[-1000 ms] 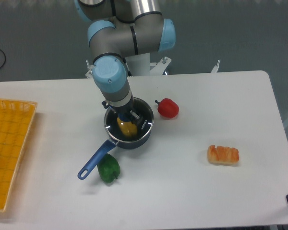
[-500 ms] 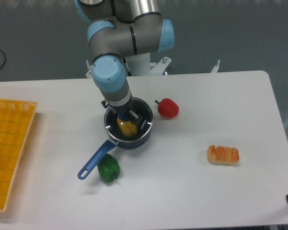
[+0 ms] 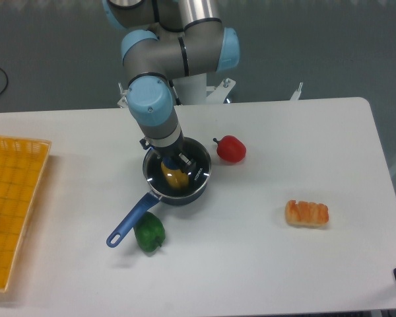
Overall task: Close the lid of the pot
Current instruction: 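Lower the lid onto the saucepan rim and settle it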
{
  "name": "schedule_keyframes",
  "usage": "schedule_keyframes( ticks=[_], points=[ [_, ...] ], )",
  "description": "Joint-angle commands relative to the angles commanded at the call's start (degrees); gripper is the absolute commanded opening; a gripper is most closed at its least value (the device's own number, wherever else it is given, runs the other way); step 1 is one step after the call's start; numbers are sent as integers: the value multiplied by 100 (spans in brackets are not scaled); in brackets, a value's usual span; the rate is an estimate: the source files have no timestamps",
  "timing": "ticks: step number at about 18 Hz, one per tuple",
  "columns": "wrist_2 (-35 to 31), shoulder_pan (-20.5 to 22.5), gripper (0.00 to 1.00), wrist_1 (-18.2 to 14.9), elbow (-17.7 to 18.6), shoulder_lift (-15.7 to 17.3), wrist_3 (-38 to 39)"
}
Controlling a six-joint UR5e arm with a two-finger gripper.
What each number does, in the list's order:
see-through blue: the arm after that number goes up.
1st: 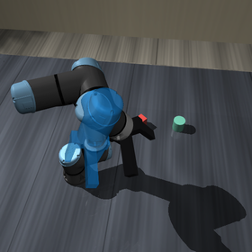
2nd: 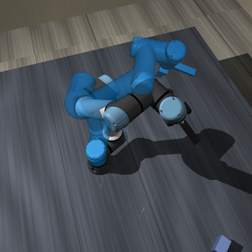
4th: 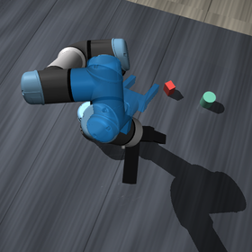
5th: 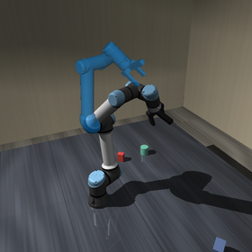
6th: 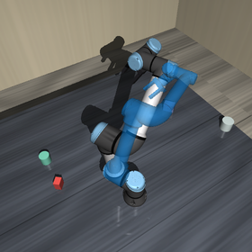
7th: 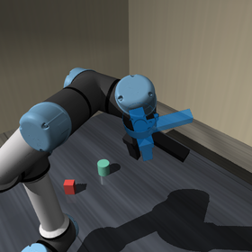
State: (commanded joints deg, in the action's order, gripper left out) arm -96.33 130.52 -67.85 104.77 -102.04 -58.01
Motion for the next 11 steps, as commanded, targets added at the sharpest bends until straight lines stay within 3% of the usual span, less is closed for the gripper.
schedule_keyframes(
  ticks=[11],
  points=[
    [-62,-53,57,9,88,-9,-167]
  ],
)
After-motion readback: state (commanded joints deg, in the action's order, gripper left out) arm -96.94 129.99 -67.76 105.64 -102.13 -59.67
